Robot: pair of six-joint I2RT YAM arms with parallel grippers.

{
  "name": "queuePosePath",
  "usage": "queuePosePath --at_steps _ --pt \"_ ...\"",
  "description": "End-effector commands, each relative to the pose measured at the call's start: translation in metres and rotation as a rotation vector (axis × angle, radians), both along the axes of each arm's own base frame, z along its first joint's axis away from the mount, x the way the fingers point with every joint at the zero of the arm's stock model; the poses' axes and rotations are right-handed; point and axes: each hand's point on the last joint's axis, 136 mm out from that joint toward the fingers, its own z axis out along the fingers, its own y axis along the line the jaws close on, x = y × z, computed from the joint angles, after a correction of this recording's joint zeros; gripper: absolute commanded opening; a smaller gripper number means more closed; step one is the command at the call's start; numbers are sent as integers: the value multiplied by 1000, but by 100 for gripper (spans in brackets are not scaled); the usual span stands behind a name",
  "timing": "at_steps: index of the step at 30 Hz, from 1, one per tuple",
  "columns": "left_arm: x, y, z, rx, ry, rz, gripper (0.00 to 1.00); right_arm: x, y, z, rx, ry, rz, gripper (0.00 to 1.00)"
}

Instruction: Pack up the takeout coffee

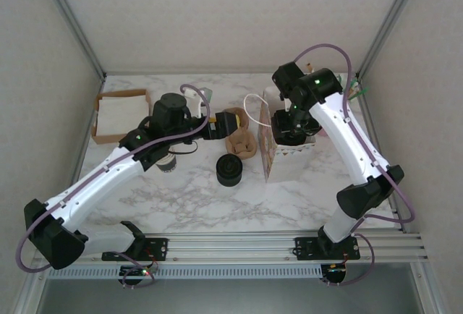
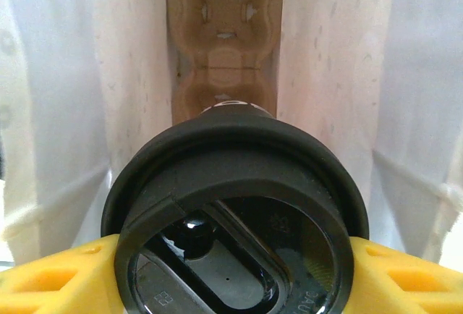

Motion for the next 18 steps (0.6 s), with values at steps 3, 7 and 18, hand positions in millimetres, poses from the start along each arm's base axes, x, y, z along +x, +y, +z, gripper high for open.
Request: queuePosePath --at_steps 3,7,18 --pt "-20 -9 20 -41 -111 -80 100 2 4 -16 10 59 16 68" --pt "-31 -14 19 -41 -136 -111 100 5 5 -27 7 84 17 68" --pt "-44 -24 9 19 -171 -129 100 9 11 -42 25 104 23 68"
